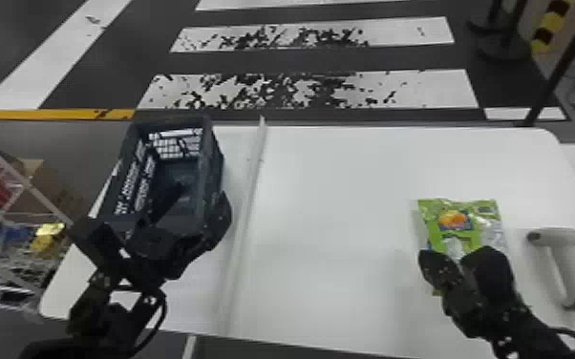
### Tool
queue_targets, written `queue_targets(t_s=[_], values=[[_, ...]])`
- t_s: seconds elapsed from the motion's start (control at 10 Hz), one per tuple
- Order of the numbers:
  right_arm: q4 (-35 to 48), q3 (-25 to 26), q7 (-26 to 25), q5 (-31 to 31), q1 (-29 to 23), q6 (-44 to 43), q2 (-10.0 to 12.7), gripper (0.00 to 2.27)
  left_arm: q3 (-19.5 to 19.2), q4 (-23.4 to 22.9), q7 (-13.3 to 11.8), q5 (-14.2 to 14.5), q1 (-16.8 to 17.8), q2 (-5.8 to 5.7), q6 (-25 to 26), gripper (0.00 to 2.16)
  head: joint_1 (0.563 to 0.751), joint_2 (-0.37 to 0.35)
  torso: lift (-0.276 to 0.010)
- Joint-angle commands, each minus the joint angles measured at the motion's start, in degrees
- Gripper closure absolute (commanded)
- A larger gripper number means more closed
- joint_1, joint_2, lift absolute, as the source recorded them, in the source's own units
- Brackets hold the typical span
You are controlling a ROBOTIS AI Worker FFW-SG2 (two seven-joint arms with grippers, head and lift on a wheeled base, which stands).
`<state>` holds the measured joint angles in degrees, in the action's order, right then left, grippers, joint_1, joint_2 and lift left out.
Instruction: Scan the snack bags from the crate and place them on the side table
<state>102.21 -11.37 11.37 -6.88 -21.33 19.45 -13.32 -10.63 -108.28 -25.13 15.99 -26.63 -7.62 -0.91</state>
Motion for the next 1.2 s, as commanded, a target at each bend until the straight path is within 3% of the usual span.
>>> queue_targets(t_s=[0.0, 0.2, 0.5, 1.0, 1.1], values=[[6.9, 3.2, 0.3, 4.5, -3.2, -0.2, 0.0, 1.41, 0.0, -0.1, 0.0, 0.0, 0.0, 0.06, 0.0, 0.04, 0.695, 0.137, -0.050], [14.2, 9.7, 2.7, 7.7, -5.4, 3.5, 0.2, 0.11, 0.0, -0.4, 0.0, 0.0, -0.1, 0.06, 0.0, 0.04, 0.695, 0.129, -0.050], [13.5, 18.8, 2.6, 9.9, -5.0, 8.1, 1.5, 0.05, 1.2, -1.2, 1.0, -0.2, -0.1, 0.24, 0.0, 0.04, 0.695, 0.039, -0.050], [6.2, 24.4, 3.4, 9.5, -1.2, 12.0, 0.6, 0.07, 5.8, -4.4, 9.8, -1.4, 0.1, 0.94, 2.3, 0.04, 0.695, -0.128, -0.050], [4.4, 24.5, 5.0, 9.3, 0.1, 13.6, 0.1, 0.07, 6.2, -4.7, 10.3, -1.7, 0.1, 1.03, 4.0, 0.04, 0.695, -0.152, -0.050]])
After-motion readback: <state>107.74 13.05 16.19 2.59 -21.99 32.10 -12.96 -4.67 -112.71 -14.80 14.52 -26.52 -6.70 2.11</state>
